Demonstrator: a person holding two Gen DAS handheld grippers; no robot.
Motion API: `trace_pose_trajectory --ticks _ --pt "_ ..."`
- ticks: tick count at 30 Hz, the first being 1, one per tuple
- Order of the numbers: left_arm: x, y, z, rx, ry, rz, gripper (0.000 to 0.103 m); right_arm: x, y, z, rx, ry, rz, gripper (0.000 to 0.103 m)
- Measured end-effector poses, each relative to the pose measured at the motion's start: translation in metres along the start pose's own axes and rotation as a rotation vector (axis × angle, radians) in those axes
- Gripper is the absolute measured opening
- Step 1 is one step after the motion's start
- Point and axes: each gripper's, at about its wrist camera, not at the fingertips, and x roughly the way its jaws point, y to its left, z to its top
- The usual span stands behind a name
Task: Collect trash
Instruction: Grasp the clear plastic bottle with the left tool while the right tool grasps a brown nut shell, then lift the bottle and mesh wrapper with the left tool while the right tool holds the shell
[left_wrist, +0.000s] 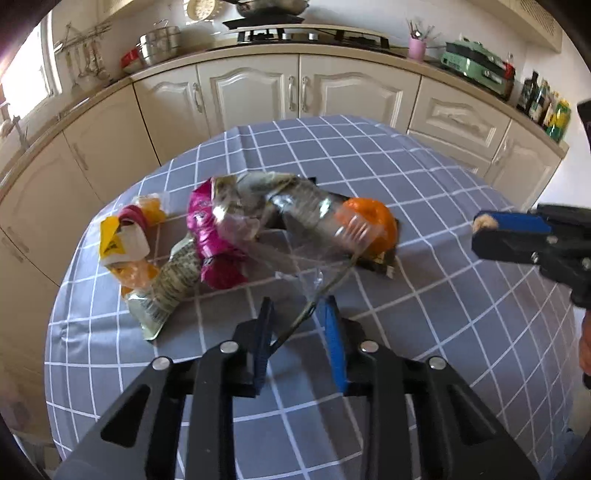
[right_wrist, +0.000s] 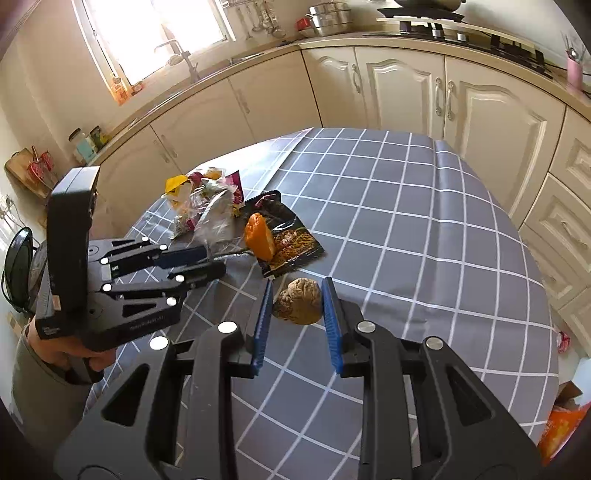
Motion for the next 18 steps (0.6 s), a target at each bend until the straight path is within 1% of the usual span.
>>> trace_pose_trajectory --ticks 1,3,5,7,9,12,16,18 --pt "0.001 -0.002 0.001 0.004 -0.001 0.007 0.028 -0.001 -0.001 0.000 0.002 -0.001 0.000 0.027" --pt "0.003 -0.004 0.003 -0.005 0.003 -0.003 0.027 -0.005 -0.005 -0.001 0.007 -0.003 -0.001 0.027" --pt "0.002 -0.005 0.004 -0.024 0.009 -0.034 0.010 -0.010 -0.008 -0.003 0.014 -0.006 -0.001 0.027" --pt "-0.002 -0.007 0.004 -0.049 0.003 -0.085 0.004 -0.014 -0.010 -0.004 0.019 -0.009 -0.003 0.027" --pt "-0.008 -0.014 -0.002 -0.067 0.004 -0.101 0.004 -0.020 -0.013 -0.005 0.024 -0.016 -0.007 0.027" --pt "-0.016 -0.023 -0.016 -0.125 0.006 -0.167 0.004 -0.029 -0.018 -0.008 0.032 -0.026 -0.006 0.027" --pt "-0.027 -0.036 -0.034 -0.173 0.007 -0.225 0.004 -0.036 -0.022 -0.015 0.041 -0.027 -0.003 0.027" --pt "-0.028 -0.043 -0.042 -0.176 0.015 -0.215 0.005 -0.038 -0.022 -0.019 0.044 -0.023 -0.002 0.027"
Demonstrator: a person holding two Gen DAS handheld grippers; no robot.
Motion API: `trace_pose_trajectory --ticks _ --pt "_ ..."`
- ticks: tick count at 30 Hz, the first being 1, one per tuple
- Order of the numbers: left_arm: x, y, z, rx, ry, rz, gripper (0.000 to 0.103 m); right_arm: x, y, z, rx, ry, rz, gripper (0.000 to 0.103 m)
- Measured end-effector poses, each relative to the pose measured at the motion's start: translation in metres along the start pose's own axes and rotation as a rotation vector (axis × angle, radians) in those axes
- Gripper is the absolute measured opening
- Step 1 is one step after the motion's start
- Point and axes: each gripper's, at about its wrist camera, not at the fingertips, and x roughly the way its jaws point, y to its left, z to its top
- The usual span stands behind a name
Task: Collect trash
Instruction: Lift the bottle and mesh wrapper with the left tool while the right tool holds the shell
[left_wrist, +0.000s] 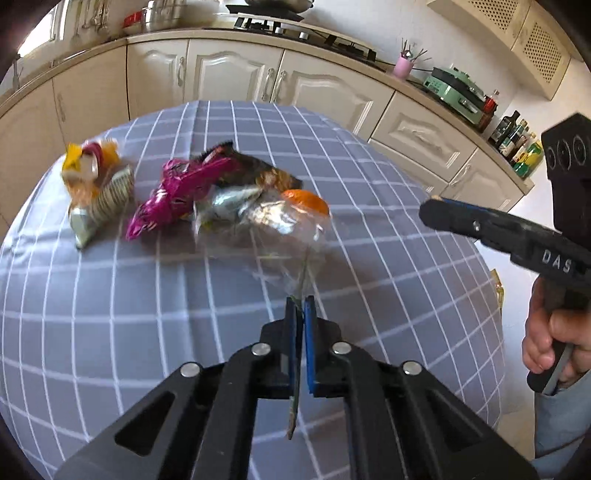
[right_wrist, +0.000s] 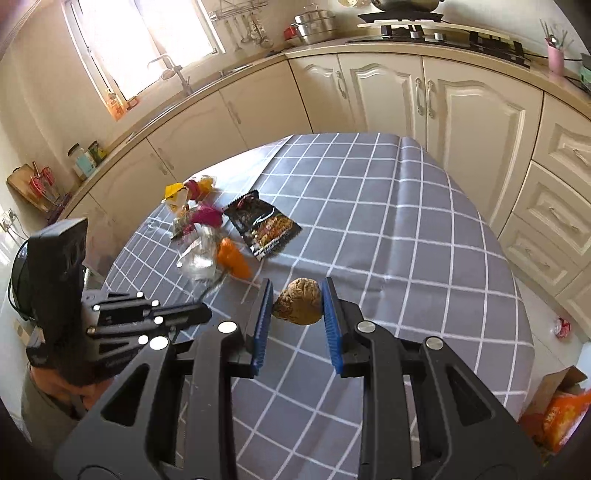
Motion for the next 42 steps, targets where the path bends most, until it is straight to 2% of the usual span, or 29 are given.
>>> trace_pose_trajectory --ticks 1,4,6,7,8,15,18,19,20,21,22,23,25,31,34,35,37,39,40,41,42 --pt "0.002 -0.001 -0.003 0.002 0.009 0.008 0.008 -0.001 0.000 -0.002 0.000 0.002 -0.001 0.027" --pt "0.003 -0.008 -0.006 0.005 -0.002 -0.013 0.027 -0.003 -0.001 -0.008 0.005 0.006 -0.002 0.027" --pt "0.005 -0.018 -0.004 0.036 0.001 0.026 0.028 -0.005 -0.001 -0.011 0.010 0.005 -0.003 0.027" --pt "0.006 -0.020 -0.003 0.049 0.003 0.034 0.024 -0.006 -0.002 -0.012 0.011 0.004 -0.003 0.027" --pt "0.008 -0.023 -0.002 0.053 0.005 0.028 0.005 -0.008 -0.002 -0.014 0.013 0.002 -0.004 0.027" --pt "0.000 -0.048 -0.006 0.026 0.014 -0.131 0.003 -0.025 -0.010 -0.018 0.027 -0.021 -0.021 0.027" --pt "-0.001 -0.054 -0.008 0.005 0.008 -0.118 0.004 -0.027 -0.013 -0.021 0.032 -0.020 -0.022 0.027" --pt "0.000 -0.056 -0.009 0.006 0.009 -0.105 0.008 -0.027 -0.013 -0.022 0.032 -0.018 -0.022 0.027" --pt "0.001 -0.056 -0.010 0.005 0.017 -0.088 0.033 -0.026 -0.013 -0.023 0.032 -0.014 -0.022 0.027" --pt "0.002 -0.054 -0.011 -0.002 0.021 -0.056 0.053 -0.026 -0.014 -0.025 0.033 -0.011 -0.021 0.027" --pt "0.000 -0.050 -0.013 -0.017 0.011 -0.030 0.082 -0.026 -0.014 -0.026 0.033 -0.009 -0.021 0.027" --pt "-0.006 -0.046 -0.016 -0.037 -0.022 -0.026 0.083 -0.026 -0.014 -0.028 0.034 -0.006 -0.021 0.027" --pt "-0.012 -0.041 -0.017 -0.060 -0.031 -0.039 0.083 -0.025 -0.015 -0.030 0.036 -0.001 -0.019 0.027" --pt "-0.021 -0.019 -0.007 -0.146 -0.099 0.016 0.084 -0.026 -0.014 -0.030 0.041 -0.004 -0.019 0.027" --pt "-0.003 -0.023 0.001 -0.072 -0.080 0.066 0.082 -0.025 -0.015 -0.029 0.042 -0.005 -0.020 0.027" --pt "0.004 -0.027 0.003 -0.033 -0.059 0.054 0.058 -0.026 -0.015 -0.029 0.041 -0.006 -0.020 0.027" --pt "0.009 -0.039 0.003 0.022 -0.040 0.014 0.029 -0.028 -0.016 -0.029 0.042 -0.008 -0.022 0.027" --pt "0.006 -0.048 0.004 0.073 -0.034 -0.011 0.015 -0.030 -0.020 -0.029 0.048 -0.012 -0.029 0.027" --pt "0.003 -0.051 0.003 0.092 -0.034 -0.019 0.013 -0.031 -0.023 -0.029 0.053 -0.014 -0.032 0.027" --pt "0.000 -0.051 0.003 0.099 -0.038 -0.015 0.021 -0.033 -0.024 -0.029 0.055 -0.015 -0.035 0.027" --pt "-0.004 -0.050 0.002 0.100 -0.045 -0.011 0.033 -0.034 -0.026 -0.029 0.058 -0.017 -0.038 0.027"
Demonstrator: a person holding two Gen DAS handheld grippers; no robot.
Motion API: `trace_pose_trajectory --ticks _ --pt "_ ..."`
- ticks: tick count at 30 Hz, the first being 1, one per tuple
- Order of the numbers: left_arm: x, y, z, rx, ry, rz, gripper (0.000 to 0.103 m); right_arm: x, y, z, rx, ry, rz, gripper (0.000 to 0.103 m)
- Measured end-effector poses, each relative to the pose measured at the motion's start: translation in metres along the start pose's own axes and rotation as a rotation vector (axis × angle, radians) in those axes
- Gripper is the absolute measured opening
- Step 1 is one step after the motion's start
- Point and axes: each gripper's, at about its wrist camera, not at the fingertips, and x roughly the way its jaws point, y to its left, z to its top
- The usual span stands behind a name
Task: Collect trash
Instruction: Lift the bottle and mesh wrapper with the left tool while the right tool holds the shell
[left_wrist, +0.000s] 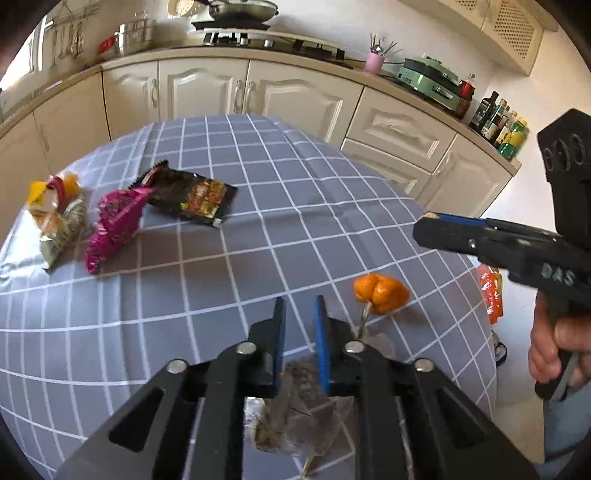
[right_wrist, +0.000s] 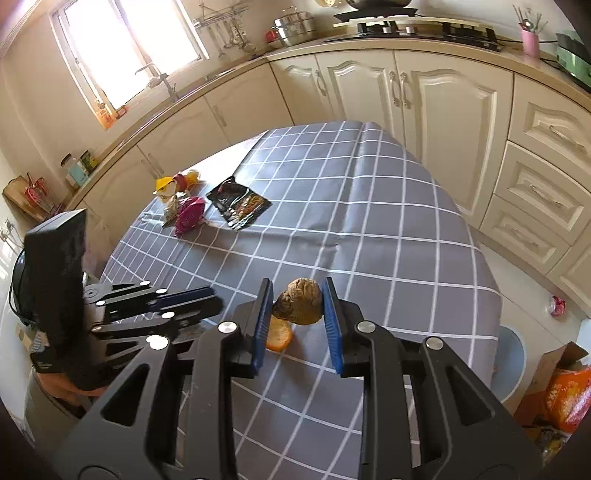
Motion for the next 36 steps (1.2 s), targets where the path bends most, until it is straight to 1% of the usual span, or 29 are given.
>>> trace_pose_trajectory --ticks 1,2,3,4,7,9,10,11,12,13,16,20,22,23,26,27,29,30,31,32,36 --pt "-0.004 0.003 -0.001 -0.007 -0.009 0.002 0.066 -0.001 -0.002 0.000 0.003 -0.001 -0.001 0.027" --pt "-0.009 0.006 -0.003 -0.013 -0.025 0.003 0.083 -0.001 -0.003 -0.001 0.004 -0.001 -0.002 0.027" --pt "-0.016 0.009 -0.005 -0.013 -0.045 -0.002 0.084 -0.002 -0.003 -0.001 0.005 -0.001 -0.003 0.027" --pt "-0.021 0.011 -0.008 -0.010 -0.048 -0.001 0.084 -0.002 -0.004 -0.002 0.007 -0.001 -0.003 0.027" --pt "-0.026 0.012 -0.017 0.036 -0.022 0.020 0.084 -0.001 -0.004 -0.002 0.011 0.000 -0.002 0.027" --pt "-0.020 0.007 -0.024 0.092 0.014 0.026 0.084 -0.001 -0.003 -0.003 0.010 0.001 -0.001 0.027" --pt "-0.018 0.002 -0.026 0.123 0.029 0.019 0.077 0.000 -0.002 -0.003 0.009 0.001 0.000 0.027" --pt "-0.015 -0.002 -0.027 0.142 0.042 0.005 0.051 -0.001 -0.001 -0.003 0.007 0.001 0.000 0.027" --pt "-0.011 -0.004 -0.029 0.151 0.057 -0.018 0.044 -0.001 0.000 -0.003 0.007 0.002 -0.001 0.027" --pt "-0.011 -0.005 -0.029 0.148 0.054 -0.019 0.033 -0.002 0.000 -0.003 0.006 0.001 -0.001 0.027" --pt "-0.015 -0.005 -0.023 0.124 0.038 -0.048 0.031 -0.003 0.001 -0.003 0.005 -0.002 -0.005 0.027" --pt "-0.029 -0.005 -0.014 0.089 -0.012 -0.054 0.031 -0.007 -0.001 -0.003 0.007 -0.010 -0.008 0.027" --pt "-0.038 -0.002 -0.009 0.049 -0.032 -0.074 0.031 -0.008 -0.001 -0.003 0.008 -0.011 -0.006 0.027" --pt "-0.041 0.000 -0.007 0.038 -0.037 -0.069 0.031 -0.008 -0.001 -0.003 0.007 -0.010 -0.007 0.027" --pt "-0.046 0.000 -0.006 0.036 -0.047 0.033 0.031 -0.008 -0.001 -0.003 0.006 -0.011 -0.003 0.027" --pt "-0.050 0.000 -0.005 0.031 -0.061 0.062 0.031 -0.009 -0.001 -0.003 0.006 -0.012 -0.002 0.027" --pt "-0.059 0.002 -0.003 0.020 -0.097 0.089 0.031 -0.011 -0.002 -0.003 0.005 -0.014 0.000 0.027" --pt "-0.065 0.002 -0.002 0.026 -0.122 0.129 0.031 -0.012 -0.002 -0.004 0.005 -0.014 0.000 0.027" --pt "-0.070 0.001 -0.001 0.032 -0.142 0.147 0.031 -0.012 -0.001 -0.004 0.005 -0.015 -0.001 0.027" --pt "-0.078 0.001 0.001 0.025 -0.176 0.144 0.031 -0.013 -0.001 -0.004 0.004 -0.017 0.001 0.027" --pt "-0.109 0.003 0.009 -0.025 -0.263 0.111 0.031 -0.017 0.000 -0.004 0.004 -0.024 0.004 0.027"
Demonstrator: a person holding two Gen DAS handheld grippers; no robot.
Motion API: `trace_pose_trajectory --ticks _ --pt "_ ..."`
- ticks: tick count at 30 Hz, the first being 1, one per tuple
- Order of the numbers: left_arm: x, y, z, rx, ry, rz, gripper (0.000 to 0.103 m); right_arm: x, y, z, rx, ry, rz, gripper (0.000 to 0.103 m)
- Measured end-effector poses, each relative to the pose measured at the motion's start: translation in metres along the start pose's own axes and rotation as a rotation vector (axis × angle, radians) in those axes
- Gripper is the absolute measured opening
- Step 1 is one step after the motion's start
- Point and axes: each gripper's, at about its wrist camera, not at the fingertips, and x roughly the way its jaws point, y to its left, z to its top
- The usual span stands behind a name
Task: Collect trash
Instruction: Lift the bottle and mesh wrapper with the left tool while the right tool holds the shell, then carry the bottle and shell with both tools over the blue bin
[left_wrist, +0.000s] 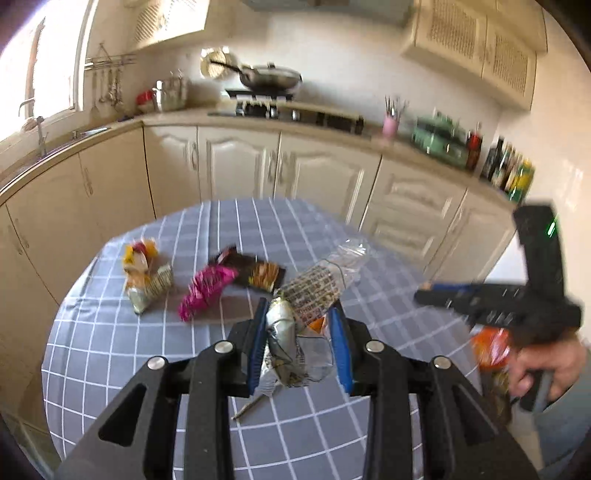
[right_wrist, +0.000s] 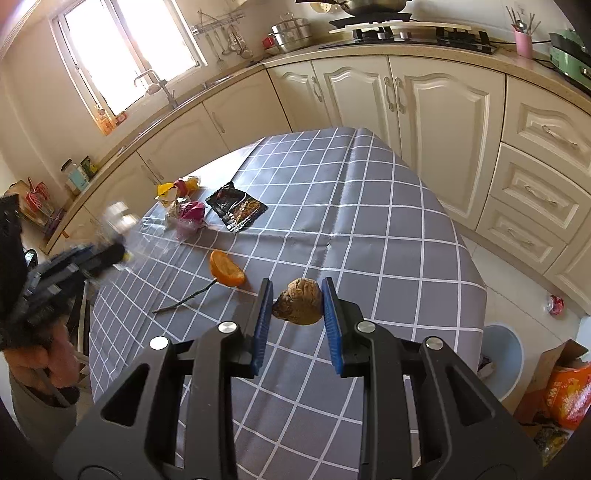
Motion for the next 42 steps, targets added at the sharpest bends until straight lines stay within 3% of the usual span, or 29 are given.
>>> trace_pose_trajectory --ticks 5,11,16,20,29,35,42 --pt "-0.010 -0.010 0.014 0.014 -0.023 -0.007 0.031 -0.006 -0.002 0.001 0.005 -0.015 0.001 0.027" --pt "0.008 -0.049 0.029 0.038 -0.021 -0.049 0.031 -0.029 -0.022 0.002 0.037 -0.065 -0.023 0.027" --pt "0.042 -0.106 0.052 0.087 -0.003 -0.109 0.031 -0.063 -0.069 0.002 0.115 -0.129 -0.085 0.027" --pt "0.079 -0.155 0.065 0.125 0.038 -0.172 0.031 -0.098 -0.131 -0.005 0.219 -0.180 -0.166 0.027" --pt "0.186 -0.277 0.058 0.205 0.222 -0.328 0.031 -0.148 -0.263 -0.051 0.454 -0.215 -0.321 0.027" --pt "0.252 -0.328 0.029 0.211 0.374 -0.357 0.031 -0.132 -0.326 -0.083 0.596 -0.167 -0.315 0.027" --pt "0.326 -0.370 -0.011 0.207 0.550 -0.324 0.031 -0.090 -0.373 -0.103 0.725 -0.109 -0.262 0.027"
